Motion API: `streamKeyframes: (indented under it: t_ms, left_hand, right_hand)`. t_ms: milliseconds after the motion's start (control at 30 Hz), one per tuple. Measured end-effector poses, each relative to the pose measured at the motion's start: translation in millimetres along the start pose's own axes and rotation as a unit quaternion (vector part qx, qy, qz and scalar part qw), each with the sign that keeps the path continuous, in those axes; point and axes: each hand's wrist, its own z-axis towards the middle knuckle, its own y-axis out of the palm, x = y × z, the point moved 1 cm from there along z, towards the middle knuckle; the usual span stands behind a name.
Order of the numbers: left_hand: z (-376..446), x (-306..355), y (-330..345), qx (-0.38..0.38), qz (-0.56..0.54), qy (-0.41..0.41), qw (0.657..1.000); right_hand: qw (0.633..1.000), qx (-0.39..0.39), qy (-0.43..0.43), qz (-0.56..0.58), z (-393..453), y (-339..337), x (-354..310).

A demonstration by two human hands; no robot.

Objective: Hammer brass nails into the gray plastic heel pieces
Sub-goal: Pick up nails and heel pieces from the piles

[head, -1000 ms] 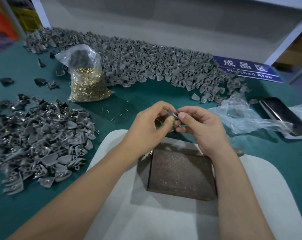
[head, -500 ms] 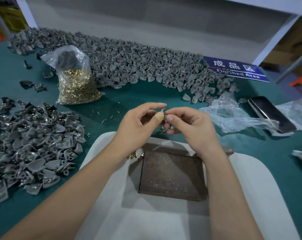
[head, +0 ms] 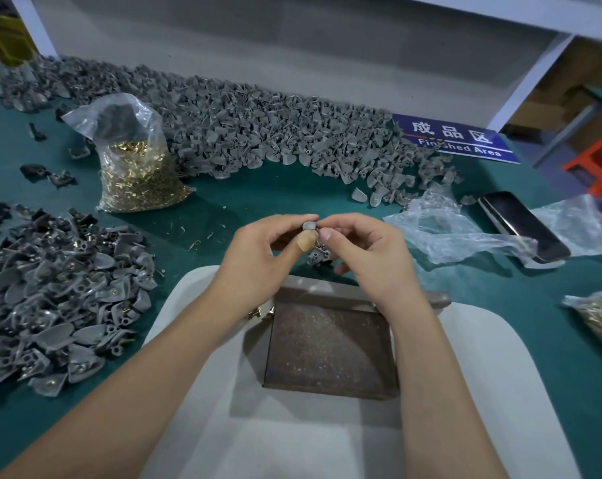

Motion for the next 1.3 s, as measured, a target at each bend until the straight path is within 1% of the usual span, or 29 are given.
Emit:
streamKeyframes:
  t_ms: [167, 367, 567, 700, 867, 1167, 1300]
  left_hand:
    - [-1, -2, 2, 0.004, -0.029, -0.020, 0.999]
    - [0, -7, 3, -0.022, -0.072, -0.056, 0.996]
    - [1, -11, 4, -0.006, -0.085, -0.074, 0.994]
    - [0, -10, 4, -0.007, -0.066, -0.070, 0.995]
    - [-1, -8, 4, -0.008, -0.062, -0.058, 0.996]
    - [-3, -2, 7, 0.022, -0.063, -0.050, 0.997]
    - [-5, 1, 7, 0.023, -0.050, -0.042, 0.998]
  right_hand:
    - [0.997, 0.022, -0.027, -0.068, 2, -1, 3]
    - [0.996, 0.044, -0.016, -0.082, 3, -2, 4]
    - [0.990, 0.056, -0.037, -0.124, 1, -1, 0]
    - [0.983, 0.062, -0.068, -0.159, 0, 0, -2]
    - [0.978, 0.059, -0.103, -0.173, -1, 0, -6]
    - [0.983, 0.035, -0.090, -0.156, -2, 0, -11]
    - [0.983, 0.030, -0.081, -0.162, -2, -2, -15]
